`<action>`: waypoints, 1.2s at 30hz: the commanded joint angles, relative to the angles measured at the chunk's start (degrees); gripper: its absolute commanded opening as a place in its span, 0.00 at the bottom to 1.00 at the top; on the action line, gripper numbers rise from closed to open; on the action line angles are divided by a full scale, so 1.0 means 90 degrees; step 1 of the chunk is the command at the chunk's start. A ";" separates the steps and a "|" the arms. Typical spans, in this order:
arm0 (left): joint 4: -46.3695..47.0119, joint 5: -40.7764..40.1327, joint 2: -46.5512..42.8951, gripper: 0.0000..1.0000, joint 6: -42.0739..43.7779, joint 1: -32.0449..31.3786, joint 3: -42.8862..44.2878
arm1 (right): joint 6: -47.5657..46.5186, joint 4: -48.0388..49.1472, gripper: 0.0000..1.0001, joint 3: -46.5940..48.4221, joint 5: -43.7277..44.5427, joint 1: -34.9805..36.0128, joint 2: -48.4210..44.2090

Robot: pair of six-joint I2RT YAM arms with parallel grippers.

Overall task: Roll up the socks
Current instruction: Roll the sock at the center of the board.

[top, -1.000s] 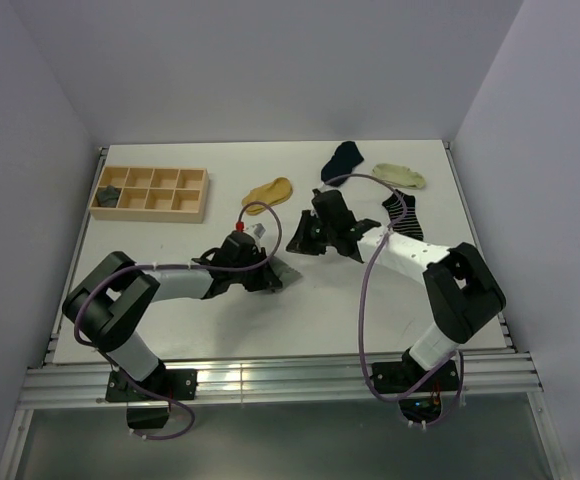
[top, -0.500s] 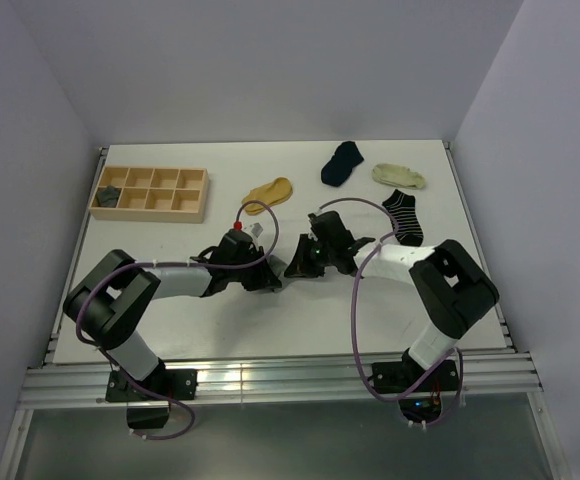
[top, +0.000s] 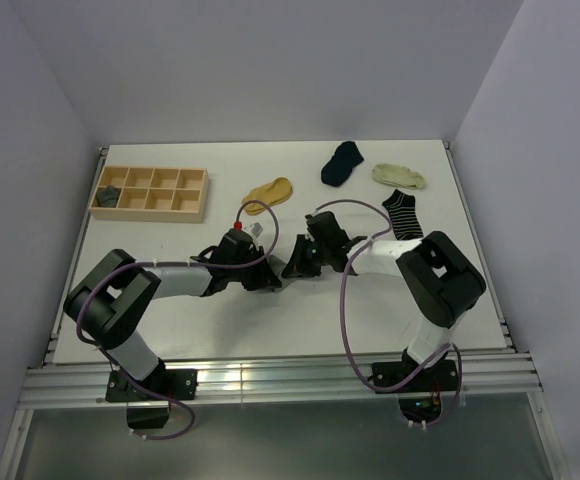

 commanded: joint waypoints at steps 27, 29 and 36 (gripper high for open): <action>-0.0854 -0.3434 -0.1208 0.55 0.2652 -0.1654 0.0371 | -0.0504 -0.1607 0.09 0.1179 0.0214 -0.0051 0.1121; -0.0737 -0.3551 -0.1130 0.56 0.2964 -0.1752 0.0371 | -0.0504 -0.1617 0.09 0.1208 0.0165 -0.0051 0.1151; -0.0502 -0.3893 -0.0662 0.58 0.3707 -0.1938 0.0497 | -0.0524 -0.1656 0.09 0.1238 0.0097 -0.0051 0.1180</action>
